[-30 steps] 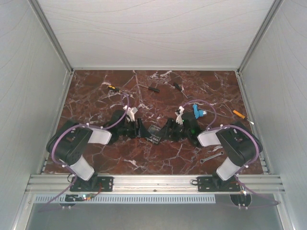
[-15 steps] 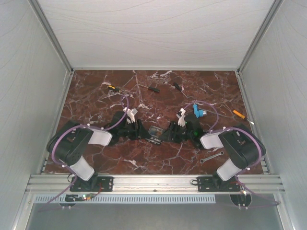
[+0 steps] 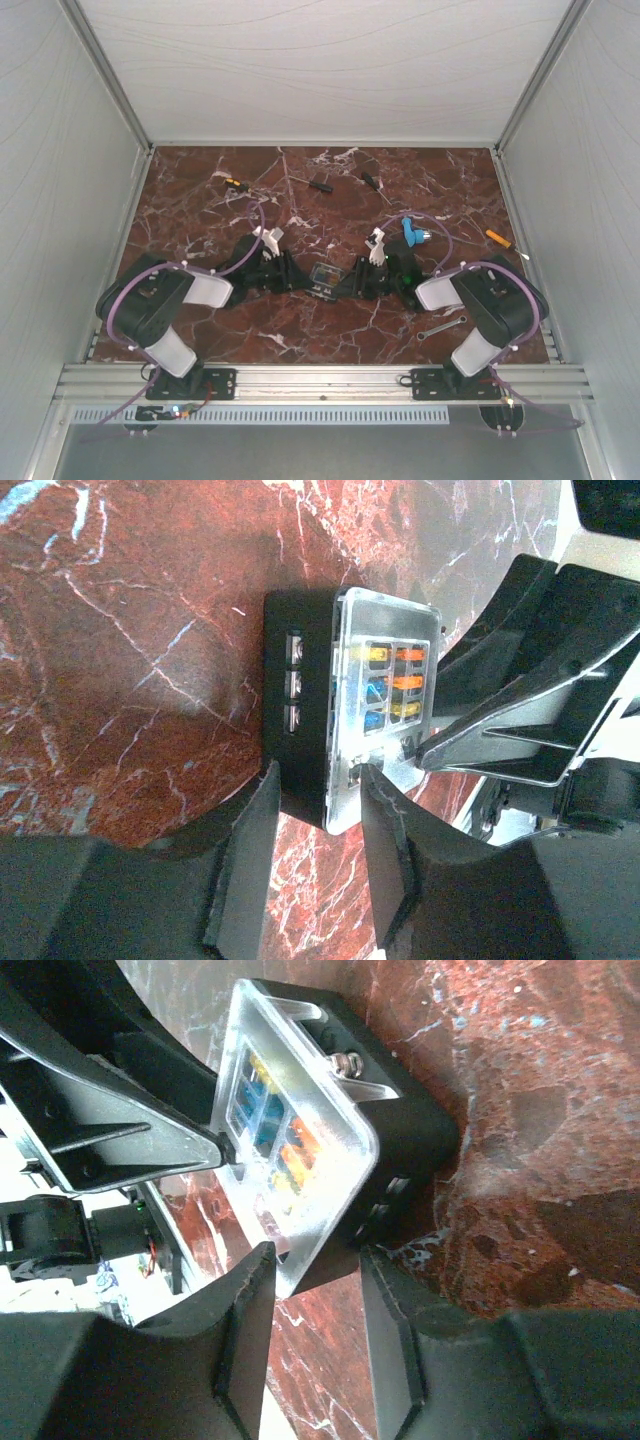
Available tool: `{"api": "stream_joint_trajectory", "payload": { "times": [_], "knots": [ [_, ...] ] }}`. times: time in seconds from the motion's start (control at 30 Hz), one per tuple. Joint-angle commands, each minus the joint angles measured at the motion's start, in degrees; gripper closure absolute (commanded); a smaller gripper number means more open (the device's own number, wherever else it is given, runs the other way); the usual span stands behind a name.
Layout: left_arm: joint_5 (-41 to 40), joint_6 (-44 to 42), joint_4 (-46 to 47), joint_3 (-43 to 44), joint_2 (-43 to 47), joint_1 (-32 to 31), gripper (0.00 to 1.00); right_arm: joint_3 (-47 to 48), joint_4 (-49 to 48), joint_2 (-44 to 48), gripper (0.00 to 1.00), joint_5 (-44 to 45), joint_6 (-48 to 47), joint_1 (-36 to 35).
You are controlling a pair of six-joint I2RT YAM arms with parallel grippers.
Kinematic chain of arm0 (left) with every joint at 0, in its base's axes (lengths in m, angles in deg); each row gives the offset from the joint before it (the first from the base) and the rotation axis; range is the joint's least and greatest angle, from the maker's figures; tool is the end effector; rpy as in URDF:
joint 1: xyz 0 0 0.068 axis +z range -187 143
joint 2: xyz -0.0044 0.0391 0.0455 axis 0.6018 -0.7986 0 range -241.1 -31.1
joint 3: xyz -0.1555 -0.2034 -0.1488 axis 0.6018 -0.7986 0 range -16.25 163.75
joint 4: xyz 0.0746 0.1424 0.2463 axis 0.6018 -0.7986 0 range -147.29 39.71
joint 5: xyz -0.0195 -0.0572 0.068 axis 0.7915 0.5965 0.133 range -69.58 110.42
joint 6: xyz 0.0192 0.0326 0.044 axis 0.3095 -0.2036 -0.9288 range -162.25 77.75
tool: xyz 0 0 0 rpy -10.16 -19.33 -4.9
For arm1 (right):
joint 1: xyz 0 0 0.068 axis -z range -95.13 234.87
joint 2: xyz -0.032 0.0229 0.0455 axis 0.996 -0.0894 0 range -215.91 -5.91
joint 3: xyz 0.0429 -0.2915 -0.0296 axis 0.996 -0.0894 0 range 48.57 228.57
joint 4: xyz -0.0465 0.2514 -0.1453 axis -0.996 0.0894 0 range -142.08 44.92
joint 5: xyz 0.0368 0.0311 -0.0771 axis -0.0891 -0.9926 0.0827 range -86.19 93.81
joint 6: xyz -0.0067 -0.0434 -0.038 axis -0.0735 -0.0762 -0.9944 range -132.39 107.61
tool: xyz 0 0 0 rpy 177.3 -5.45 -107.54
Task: Snap on the fuse box
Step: Adjust the fuse box base at the center of the board.
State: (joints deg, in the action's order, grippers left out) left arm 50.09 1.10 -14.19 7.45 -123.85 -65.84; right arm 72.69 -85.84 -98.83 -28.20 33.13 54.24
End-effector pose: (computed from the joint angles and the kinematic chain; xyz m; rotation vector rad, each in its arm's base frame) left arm 0.2373 -0.1543 0.1016 0.0383 2.3475 -1.2416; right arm 0.2307 0.1623 0.0995 -0.0440 2.4120 1.3040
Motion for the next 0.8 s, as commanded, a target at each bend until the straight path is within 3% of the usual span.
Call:
{"api": "stream_joint_trajectory", "payload": {
  "times": [0.0, 0.43, 0.77],
  "knots": [
    [-1.35, 0.88, -5.49, -2.46, -1.67, -0.69, 0.65, -1.08, 5.17, -3.3, 0.7, 1.71, -2.98, -0.43],
    [-4.94, 3.66, -11.41, -3.31, -1.28, -1.22, 0.66, 2.01, 9.18, -3.42, 0.73, 1.53, -4.49, -0.13],
    [-6.03, 0.02, -18.23, 6.23, 5.4, 0.82, 0.44, 5.18, 12.79, 5.22, 0.57, 0.32, -5.58, 5.21]
  ]
}}
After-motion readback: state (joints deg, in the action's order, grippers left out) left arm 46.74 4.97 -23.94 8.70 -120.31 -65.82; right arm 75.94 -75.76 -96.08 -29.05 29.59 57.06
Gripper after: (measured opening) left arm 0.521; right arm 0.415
